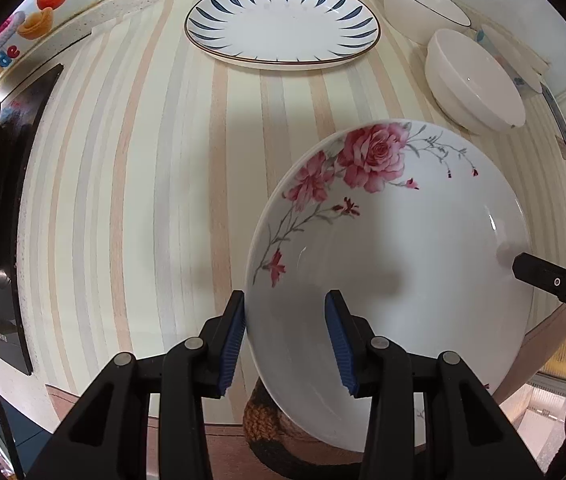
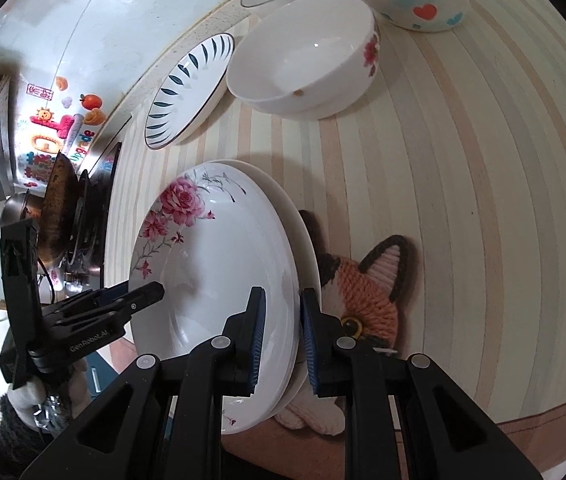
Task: Organize plates and bowls
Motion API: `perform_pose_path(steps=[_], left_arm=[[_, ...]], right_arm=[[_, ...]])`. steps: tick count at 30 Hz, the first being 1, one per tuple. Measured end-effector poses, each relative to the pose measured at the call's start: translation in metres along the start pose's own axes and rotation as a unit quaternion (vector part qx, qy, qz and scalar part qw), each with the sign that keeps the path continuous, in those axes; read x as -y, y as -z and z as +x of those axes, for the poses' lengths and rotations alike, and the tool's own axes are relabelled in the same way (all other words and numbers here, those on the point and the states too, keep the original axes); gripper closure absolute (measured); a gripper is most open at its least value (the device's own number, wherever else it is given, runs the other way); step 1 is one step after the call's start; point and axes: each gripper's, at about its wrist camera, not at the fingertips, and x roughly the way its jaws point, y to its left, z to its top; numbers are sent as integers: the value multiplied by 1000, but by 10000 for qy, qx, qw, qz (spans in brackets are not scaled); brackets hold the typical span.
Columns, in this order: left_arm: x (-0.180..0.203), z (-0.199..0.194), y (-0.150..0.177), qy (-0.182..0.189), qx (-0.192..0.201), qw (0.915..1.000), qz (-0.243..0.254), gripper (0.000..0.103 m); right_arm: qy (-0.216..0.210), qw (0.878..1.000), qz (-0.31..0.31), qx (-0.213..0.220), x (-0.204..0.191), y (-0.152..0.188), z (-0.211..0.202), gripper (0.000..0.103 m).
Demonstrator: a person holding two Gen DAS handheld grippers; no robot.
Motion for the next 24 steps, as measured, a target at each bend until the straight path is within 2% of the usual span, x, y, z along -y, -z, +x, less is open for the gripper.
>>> perform_pose_path(steps=[7, 11, 15, 18, 21, 24], left_arm=[[-7, -3, -1, 113, -40, 9999, -79, 66], [-21, -16, -2, 146, 35, 9997, -175, 66], [-36, -39, -12, 192, 189, 9988, -402, 65], [-43, -60, -31, 236, 466, 9974, -506, 65], [-59, -73, -68, 254, 640, 9959, -592, 65], [-79, -68, -108, 207, 670, 9949, -729, 65]], right_arm=[[79, 9997, -33, -225, -4, -2, -2, 81], [194, 9993, -83, -307, -3, -1, -7, 81], [84, 9997, -48, -221, 0, -6, -24, 81], [-185, 9998, 12, -20, -12, -22, -44, 81], [-358, 9991, -105, 204, -37, -48, -56, 80], [-240, 9984, -221, 464, -67, -87, -56, 73]])
